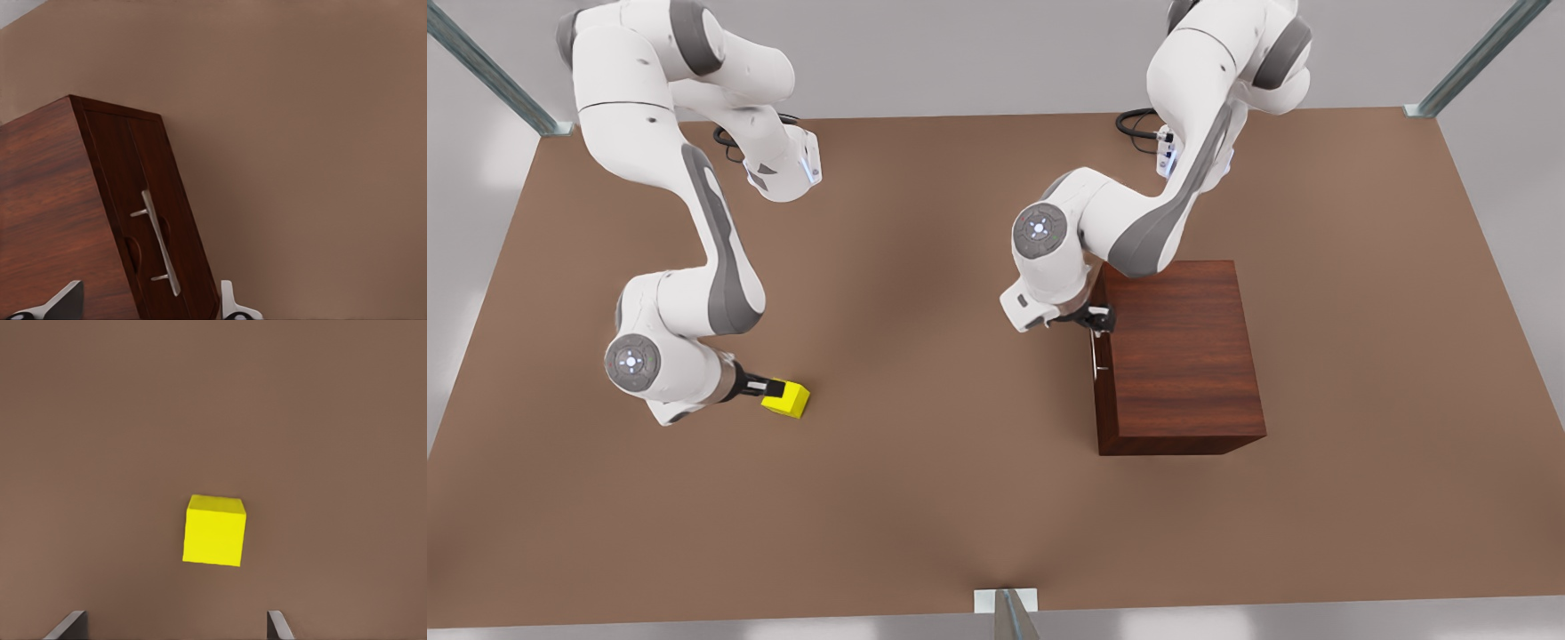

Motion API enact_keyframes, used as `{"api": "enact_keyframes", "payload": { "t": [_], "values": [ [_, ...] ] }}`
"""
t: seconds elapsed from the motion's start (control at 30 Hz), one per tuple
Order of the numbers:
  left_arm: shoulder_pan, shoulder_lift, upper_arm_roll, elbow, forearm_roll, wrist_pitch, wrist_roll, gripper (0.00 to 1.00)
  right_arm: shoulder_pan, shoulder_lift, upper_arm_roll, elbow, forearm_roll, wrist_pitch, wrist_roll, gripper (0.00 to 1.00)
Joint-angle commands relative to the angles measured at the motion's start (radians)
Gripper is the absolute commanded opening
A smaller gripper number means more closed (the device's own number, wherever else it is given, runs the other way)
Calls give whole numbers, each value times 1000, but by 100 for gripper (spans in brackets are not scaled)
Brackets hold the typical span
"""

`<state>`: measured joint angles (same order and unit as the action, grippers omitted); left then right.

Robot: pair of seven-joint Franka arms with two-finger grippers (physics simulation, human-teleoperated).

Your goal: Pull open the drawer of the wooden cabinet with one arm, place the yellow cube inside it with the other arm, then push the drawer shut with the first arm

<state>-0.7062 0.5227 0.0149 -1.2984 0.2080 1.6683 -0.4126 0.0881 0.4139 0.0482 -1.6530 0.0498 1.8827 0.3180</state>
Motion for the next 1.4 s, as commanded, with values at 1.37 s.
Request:
{"api": "enact_keyframes", "payload": {
  "t": [1.37],
  "values": [
    [-26,194,-3,-64,194,168,-485,100,1,134,-2,-278,-84,480,368,100]
  ]
}}
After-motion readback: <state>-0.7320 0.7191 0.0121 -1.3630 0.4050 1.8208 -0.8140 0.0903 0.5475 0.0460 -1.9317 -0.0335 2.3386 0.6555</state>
